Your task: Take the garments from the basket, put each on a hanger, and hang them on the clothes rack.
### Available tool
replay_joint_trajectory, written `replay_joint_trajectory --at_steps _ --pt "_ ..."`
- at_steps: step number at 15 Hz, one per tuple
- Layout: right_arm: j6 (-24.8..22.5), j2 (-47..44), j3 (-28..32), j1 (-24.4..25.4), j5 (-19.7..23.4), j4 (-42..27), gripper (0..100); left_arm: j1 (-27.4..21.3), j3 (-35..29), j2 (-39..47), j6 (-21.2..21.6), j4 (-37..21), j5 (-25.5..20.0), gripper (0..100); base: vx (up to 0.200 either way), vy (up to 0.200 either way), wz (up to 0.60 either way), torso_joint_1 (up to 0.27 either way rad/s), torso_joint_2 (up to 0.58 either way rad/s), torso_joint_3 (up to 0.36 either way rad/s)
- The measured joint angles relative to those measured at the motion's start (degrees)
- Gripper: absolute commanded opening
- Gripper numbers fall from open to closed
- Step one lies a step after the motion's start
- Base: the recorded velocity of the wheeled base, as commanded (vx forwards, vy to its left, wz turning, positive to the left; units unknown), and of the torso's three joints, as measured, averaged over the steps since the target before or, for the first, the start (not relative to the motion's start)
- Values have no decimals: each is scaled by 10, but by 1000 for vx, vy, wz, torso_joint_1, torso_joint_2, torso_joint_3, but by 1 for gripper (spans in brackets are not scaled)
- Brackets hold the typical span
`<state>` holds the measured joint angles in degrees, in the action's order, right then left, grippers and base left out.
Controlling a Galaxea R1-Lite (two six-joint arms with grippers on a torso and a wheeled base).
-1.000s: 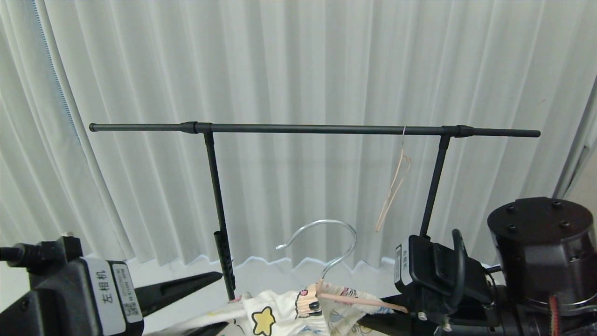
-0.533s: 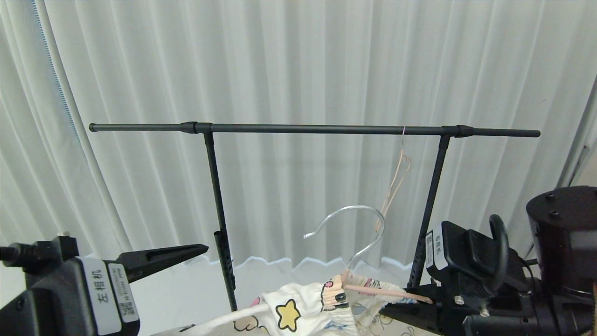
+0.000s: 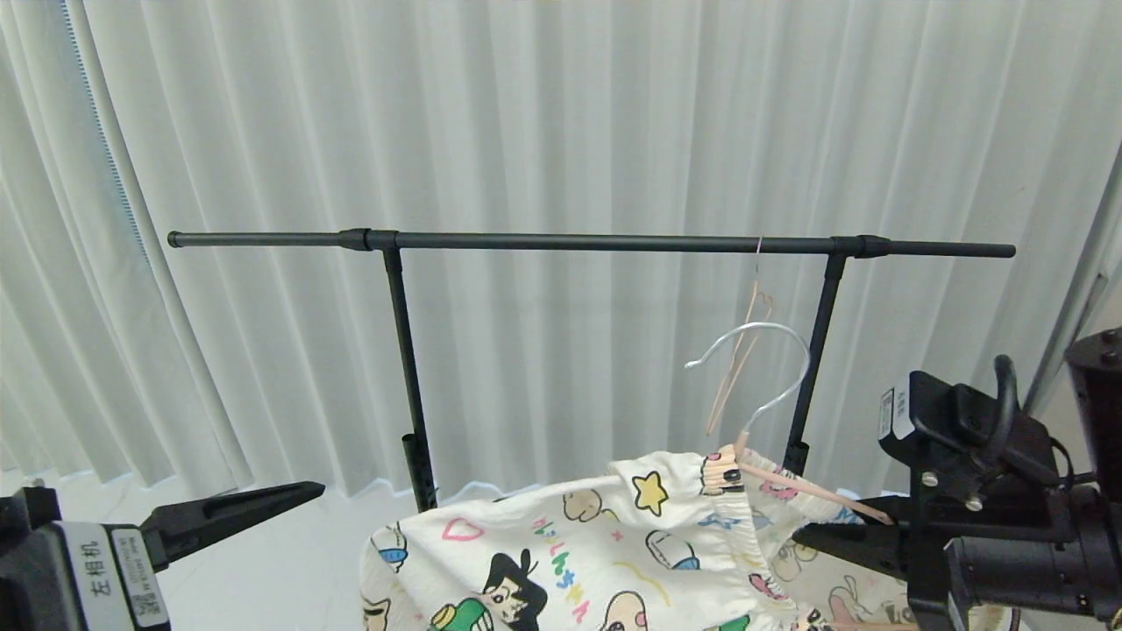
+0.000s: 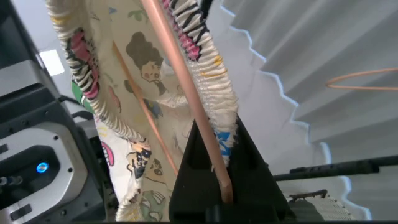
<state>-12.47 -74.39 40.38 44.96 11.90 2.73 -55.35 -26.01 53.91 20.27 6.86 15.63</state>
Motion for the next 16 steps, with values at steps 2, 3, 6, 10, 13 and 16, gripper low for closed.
replay_joint_trajectory --at_steps 2,3,6,10,13,16 --pt "-3 7 0 -5 3 2 0 29 22 -12 -10 0 0 100 0 0 0 0 0 0" --pt "-10 9 0 -5 5 3 0 45 36 -16 -34 0 0 100 0 0 0 0 0 0" --pt "-28 12 -2 -3 18 4 0 61 76 -20 -98 0 -4 100 0 0 0 0 0 0" --pt "-31 18 -3 11 37 4 0 64 114 -23 -109 0 -29 100 0 0 0 0 0 0" --pt "-33 22 -3 21 36 4 0 69 115 -23 -111 0 -37 0 0 0 0 0 0 0" --pt "-32 28 -14 4 28 1 0 109 117 -28 -119 -1 -37 0 0 0 0 0 0 0"
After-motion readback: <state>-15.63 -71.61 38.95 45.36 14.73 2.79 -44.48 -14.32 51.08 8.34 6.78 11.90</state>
